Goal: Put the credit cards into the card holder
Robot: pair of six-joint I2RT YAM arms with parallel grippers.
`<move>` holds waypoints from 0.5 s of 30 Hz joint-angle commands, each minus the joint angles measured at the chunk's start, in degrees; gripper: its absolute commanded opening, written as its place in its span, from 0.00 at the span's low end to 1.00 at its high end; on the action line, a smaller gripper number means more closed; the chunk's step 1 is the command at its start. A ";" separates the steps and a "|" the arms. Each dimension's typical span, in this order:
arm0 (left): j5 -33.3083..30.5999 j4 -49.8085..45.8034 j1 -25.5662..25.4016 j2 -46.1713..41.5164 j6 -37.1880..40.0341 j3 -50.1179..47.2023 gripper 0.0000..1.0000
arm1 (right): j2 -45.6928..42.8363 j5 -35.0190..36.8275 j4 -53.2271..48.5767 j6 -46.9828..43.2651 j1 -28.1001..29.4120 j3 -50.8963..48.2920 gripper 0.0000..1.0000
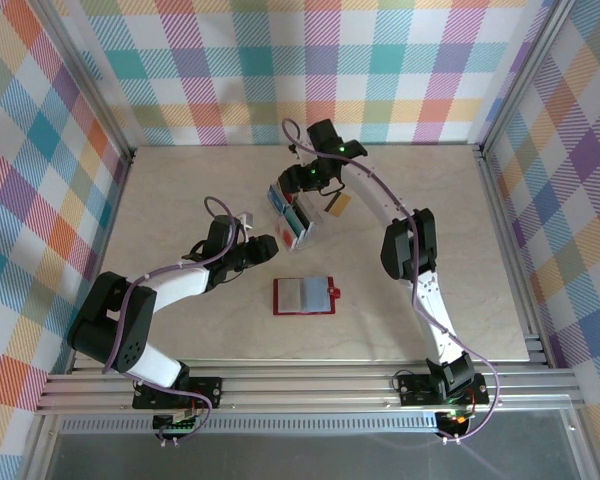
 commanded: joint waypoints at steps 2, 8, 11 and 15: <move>1.28 0.02 0.79 -1.68 -0.17 1.16 0.48 | 1.28 -2.60 -3.20 -1.61 0.10 2.69 0.53; 1.11 -0.33 0.79 -1.54 -0.22 1.53 0.48 | 1.12 -4.46 -3.74 -1.79 0.15 3.07 0.49; 1.01 -0.38 0.80 -1.49 -0.14 1.58 0.48 | 0.67 -5.90 -3.57 -1.87 0.12 2.81 0.48; 1.06 -0.42 0.88 -1.14 -0.17 1.65 0.47 | 0.32 -6.40 -3.47 -1.93 0.14 2.62 0.46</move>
